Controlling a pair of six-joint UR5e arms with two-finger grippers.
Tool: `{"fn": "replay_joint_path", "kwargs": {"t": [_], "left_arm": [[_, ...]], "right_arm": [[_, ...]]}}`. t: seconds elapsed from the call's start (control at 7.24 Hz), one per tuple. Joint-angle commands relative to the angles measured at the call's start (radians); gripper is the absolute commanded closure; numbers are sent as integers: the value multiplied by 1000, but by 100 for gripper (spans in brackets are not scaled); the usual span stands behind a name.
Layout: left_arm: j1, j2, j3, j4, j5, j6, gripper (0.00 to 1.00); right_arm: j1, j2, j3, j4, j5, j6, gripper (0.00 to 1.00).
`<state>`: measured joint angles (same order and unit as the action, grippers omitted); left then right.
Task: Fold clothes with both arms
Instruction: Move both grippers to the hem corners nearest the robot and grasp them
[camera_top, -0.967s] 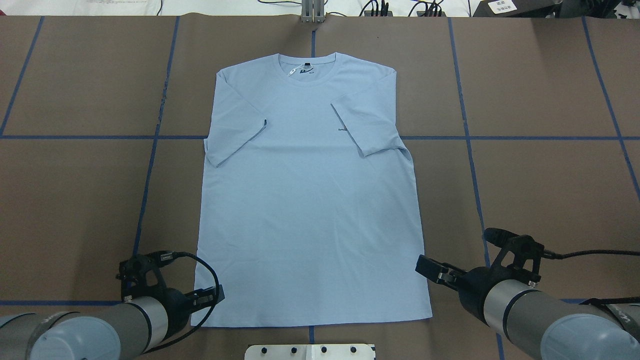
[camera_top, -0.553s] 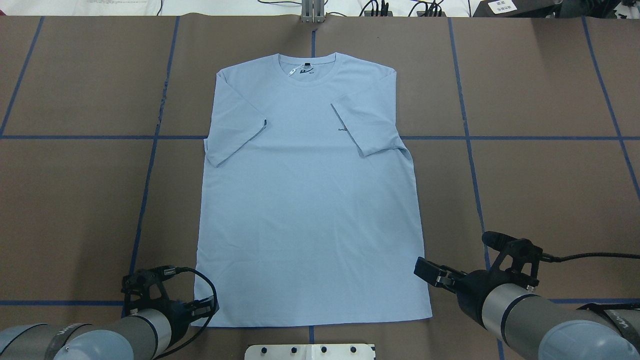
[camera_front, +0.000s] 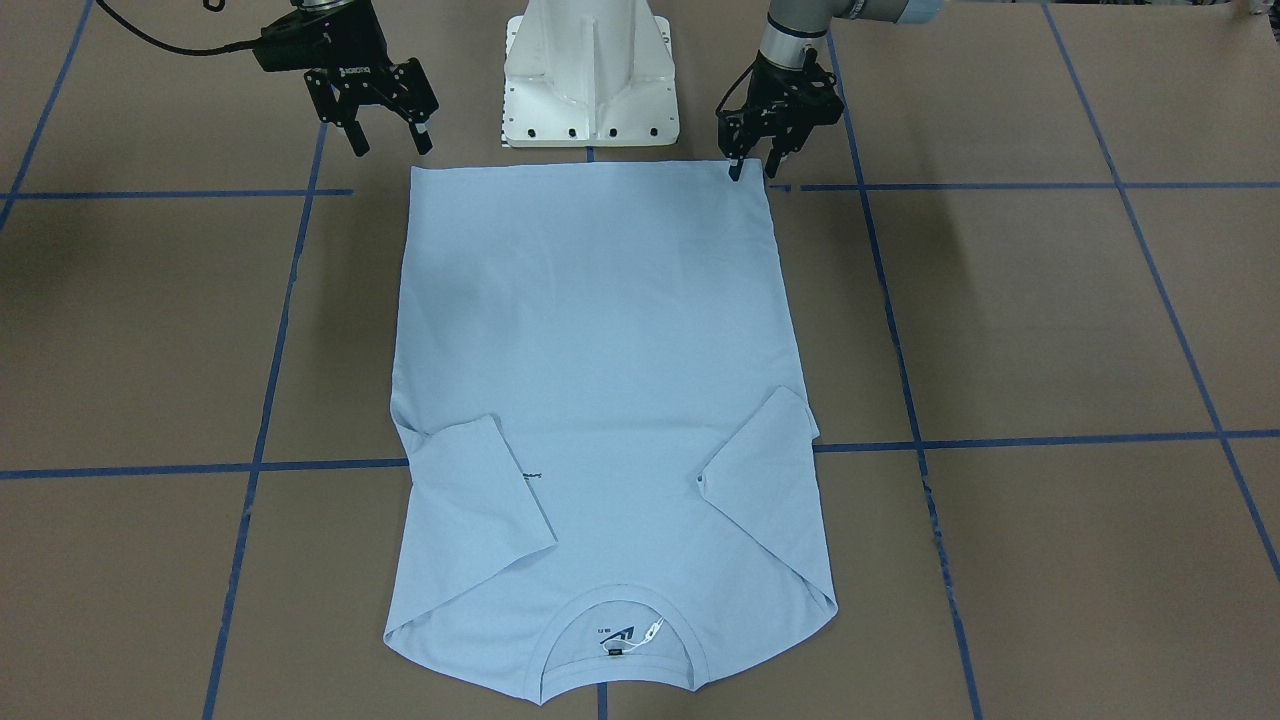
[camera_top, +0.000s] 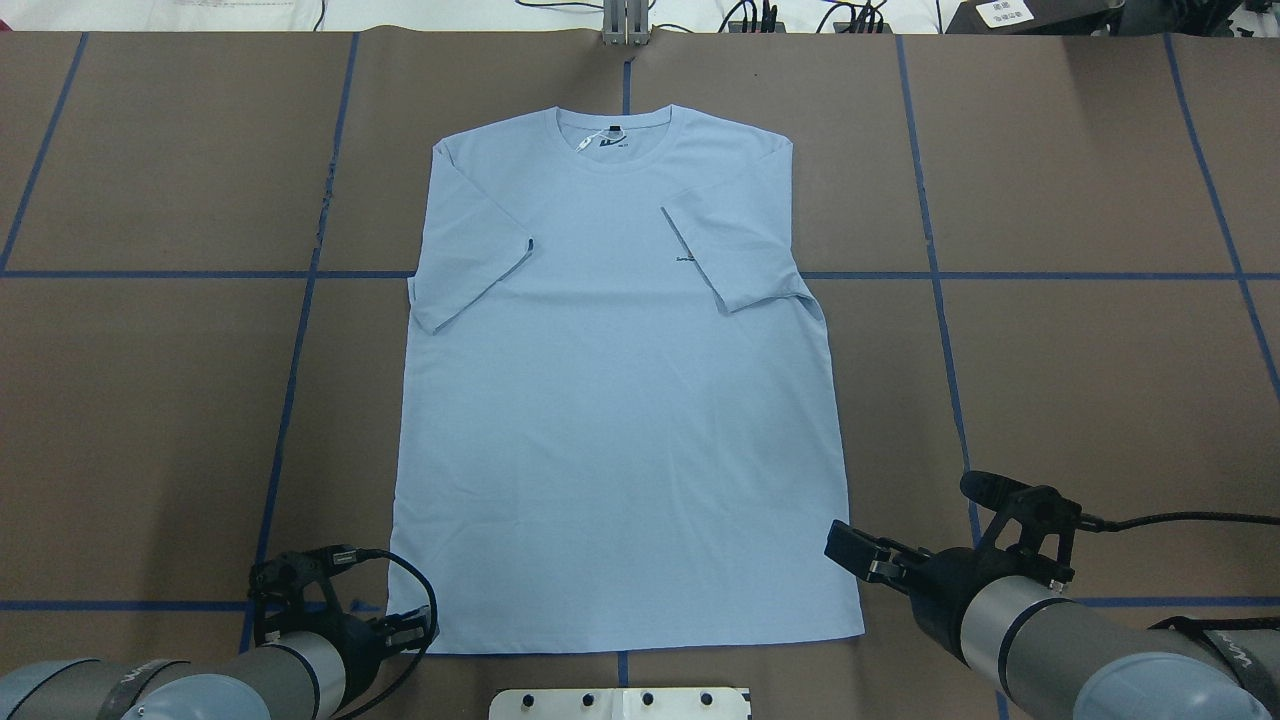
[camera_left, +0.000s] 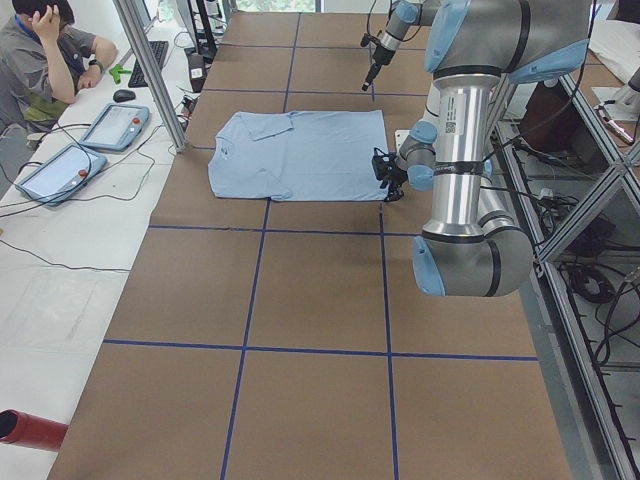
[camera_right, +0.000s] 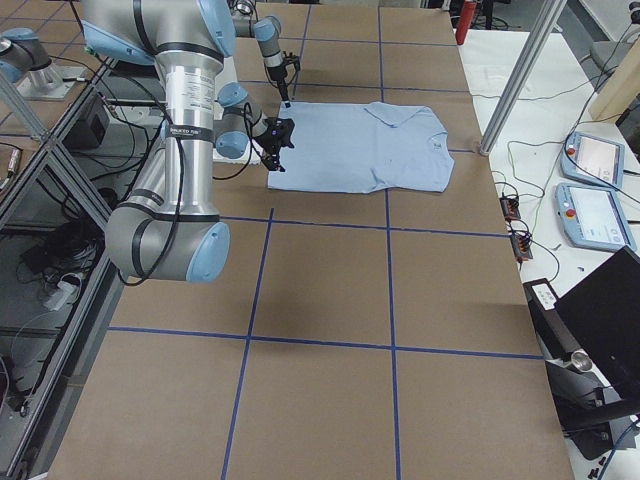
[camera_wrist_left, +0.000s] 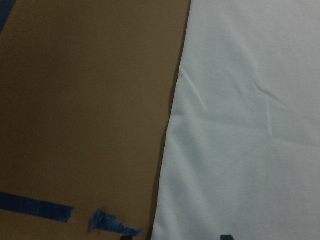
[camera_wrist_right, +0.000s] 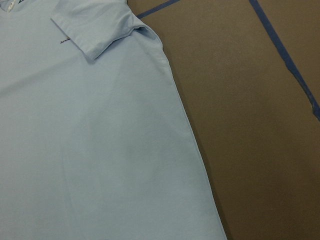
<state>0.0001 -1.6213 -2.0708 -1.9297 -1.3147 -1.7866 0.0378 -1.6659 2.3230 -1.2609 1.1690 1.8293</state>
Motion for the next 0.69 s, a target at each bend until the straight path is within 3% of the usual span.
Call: {"fn": "replay_joint_path", "kwargs": {"t": [0.0, 0.41, 0.55], "left_arm": [[12, -2, 0, 0, 0, -2, 40], [20, -3, -2, 0, 0, -2, 89], [20, -3, -8, 0, 0, -1, 100]], "right_arm": [[-4, 0, -1, 0, -2, 1, 1], [-4, 0, -2, 0, -2, 1, 1], [-4, 0, -4, 0, -2, 1, 1]]}}
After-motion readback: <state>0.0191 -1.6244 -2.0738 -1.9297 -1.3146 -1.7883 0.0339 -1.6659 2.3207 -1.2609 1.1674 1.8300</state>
